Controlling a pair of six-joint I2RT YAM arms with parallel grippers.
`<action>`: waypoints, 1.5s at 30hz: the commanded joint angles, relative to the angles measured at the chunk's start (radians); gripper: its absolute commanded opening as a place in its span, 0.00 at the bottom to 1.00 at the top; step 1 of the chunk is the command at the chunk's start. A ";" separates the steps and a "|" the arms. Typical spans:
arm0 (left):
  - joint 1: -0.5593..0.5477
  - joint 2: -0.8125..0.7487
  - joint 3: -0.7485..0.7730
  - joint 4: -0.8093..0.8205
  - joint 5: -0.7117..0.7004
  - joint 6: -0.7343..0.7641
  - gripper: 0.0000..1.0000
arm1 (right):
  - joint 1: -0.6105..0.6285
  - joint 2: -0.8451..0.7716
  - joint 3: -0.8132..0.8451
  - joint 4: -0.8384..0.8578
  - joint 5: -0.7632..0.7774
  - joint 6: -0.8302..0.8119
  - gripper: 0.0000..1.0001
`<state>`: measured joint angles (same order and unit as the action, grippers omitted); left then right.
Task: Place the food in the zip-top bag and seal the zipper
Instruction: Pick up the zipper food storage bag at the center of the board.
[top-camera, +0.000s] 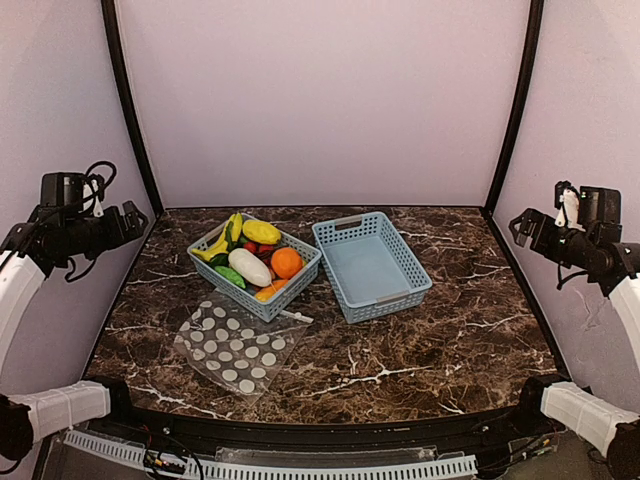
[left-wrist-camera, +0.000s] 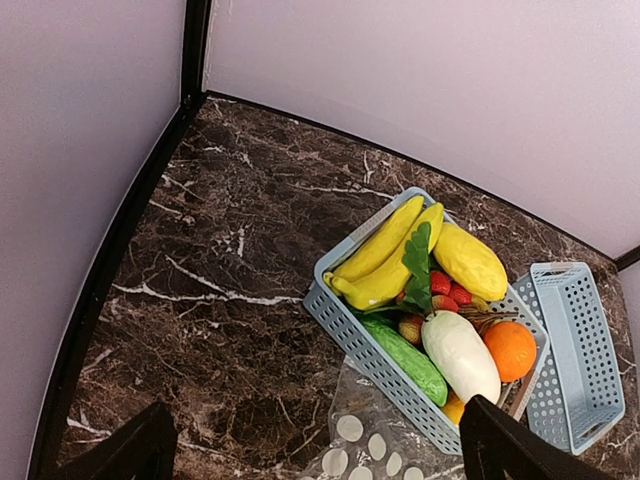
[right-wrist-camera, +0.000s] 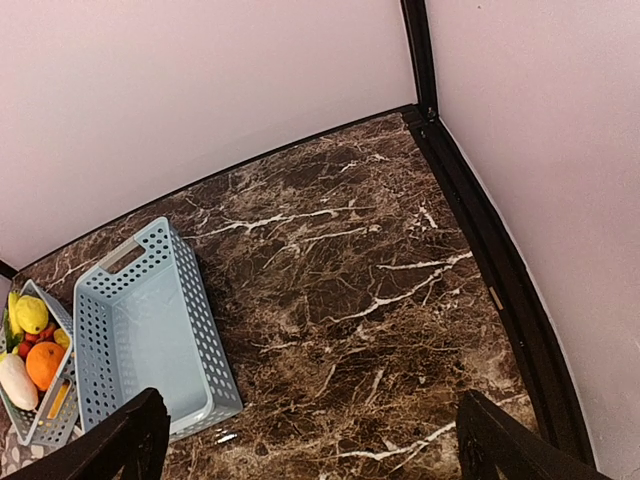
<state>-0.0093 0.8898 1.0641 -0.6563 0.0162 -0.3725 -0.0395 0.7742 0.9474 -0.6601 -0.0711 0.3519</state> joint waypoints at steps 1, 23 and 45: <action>0.005 0.026 0.009 -0.068 0.030 -0.053 1.00 | 0.005 -0.010 0.010 -0.003 -0.024 0.007 0.99; -0.125 0.101 -0.569 0.519 0.309 -0.308 0.95 | 0.007 -0.003 -0.061 0.123 -0.293 -0.008 0.99; -0.134 0.421 -0.585 0.806 0.327 -0.156 0.66 | 0.007 -0.047 -0.092 0.136 -0.334 -0.009 0.99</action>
<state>-0.1398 1.2812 0.4664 0.0925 0.3477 -0.5617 -0.0391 0.7376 0.8692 -0.5613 -0.3931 0.3458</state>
